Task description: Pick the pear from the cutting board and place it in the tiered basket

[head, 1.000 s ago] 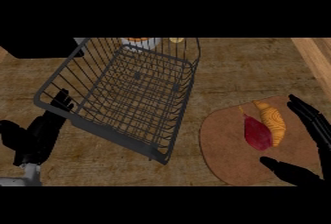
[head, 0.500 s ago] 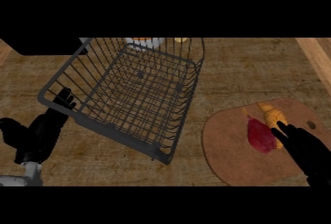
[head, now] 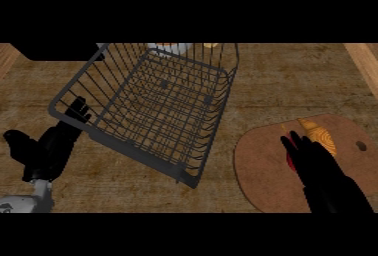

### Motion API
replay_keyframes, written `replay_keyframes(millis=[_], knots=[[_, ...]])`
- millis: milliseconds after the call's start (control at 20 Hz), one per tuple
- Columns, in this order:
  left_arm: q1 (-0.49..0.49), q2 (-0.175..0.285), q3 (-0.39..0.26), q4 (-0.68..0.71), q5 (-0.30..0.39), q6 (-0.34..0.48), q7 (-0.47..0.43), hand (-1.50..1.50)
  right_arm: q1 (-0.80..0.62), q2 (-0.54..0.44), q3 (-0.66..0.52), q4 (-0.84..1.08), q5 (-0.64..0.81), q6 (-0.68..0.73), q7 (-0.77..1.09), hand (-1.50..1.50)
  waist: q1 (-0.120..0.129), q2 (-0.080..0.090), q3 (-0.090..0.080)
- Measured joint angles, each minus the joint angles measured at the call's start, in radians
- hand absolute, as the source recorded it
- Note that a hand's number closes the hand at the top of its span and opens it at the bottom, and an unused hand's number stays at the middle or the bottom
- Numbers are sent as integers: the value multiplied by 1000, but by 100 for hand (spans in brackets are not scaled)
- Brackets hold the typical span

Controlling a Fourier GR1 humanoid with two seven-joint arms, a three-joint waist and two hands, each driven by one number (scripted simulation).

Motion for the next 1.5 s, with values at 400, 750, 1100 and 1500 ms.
replay_keyframes(millis=[400,750,1100,1500], knots=[[15,-28,27,-21,-29,-27,18,0,-36,83,-75,224,56,-41,-93,-150,-1,0,1],[10,-41,66,-39,-47,-59,48,0,-42,141,-126,366,151,-145,-193,-150,-3,0,2],[11,-84,92,-27,-84,-80,41,0,-27,178,-172,392,213,-138,-248,150,-4,-2,-1],[-2,-93,112,-1,-97,-105,37,0,-59,160,-198,449,200,-29,-313,150,-3,-9,-10]])
